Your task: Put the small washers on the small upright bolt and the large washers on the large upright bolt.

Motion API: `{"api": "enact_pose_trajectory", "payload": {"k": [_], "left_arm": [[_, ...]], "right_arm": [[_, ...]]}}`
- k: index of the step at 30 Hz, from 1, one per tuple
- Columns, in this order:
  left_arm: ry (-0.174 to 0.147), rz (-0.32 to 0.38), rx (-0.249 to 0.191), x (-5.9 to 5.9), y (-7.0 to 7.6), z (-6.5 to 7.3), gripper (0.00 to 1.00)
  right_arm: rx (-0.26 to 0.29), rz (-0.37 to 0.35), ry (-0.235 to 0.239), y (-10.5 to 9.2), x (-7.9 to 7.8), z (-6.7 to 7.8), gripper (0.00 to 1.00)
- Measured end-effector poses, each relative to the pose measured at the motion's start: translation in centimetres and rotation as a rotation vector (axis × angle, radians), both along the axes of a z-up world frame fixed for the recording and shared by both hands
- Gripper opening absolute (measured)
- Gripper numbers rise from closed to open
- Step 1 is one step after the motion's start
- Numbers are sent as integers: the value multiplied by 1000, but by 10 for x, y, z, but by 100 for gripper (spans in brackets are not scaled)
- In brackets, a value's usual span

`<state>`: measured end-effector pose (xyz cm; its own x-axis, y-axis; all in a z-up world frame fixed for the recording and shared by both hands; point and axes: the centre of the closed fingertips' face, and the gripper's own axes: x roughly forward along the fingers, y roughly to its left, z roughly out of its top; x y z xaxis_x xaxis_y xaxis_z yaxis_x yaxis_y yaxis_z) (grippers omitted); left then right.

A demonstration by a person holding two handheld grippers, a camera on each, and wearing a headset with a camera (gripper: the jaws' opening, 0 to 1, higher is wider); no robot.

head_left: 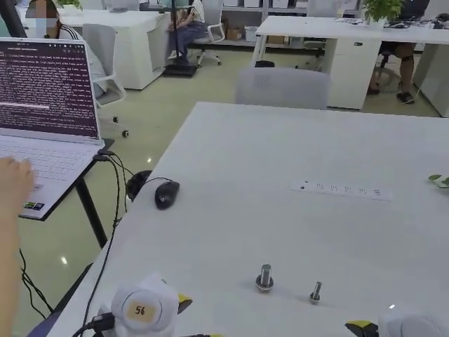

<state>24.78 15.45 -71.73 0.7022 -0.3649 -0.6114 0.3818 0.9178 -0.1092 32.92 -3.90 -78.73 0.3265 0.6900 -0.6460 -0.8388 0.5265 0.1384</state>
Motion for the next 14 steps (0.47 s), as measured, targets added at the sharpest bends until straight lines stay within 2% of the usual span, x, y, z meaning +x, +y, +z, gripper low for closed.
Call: {"api": "enact_pose_trajectory", "payload": {"k": [14], "left_arm": [[-1, 13, 1, -3, 0, -1, 57]], "right_arm": [[33, -88, 1, -13, -7, -1, 59]]}}
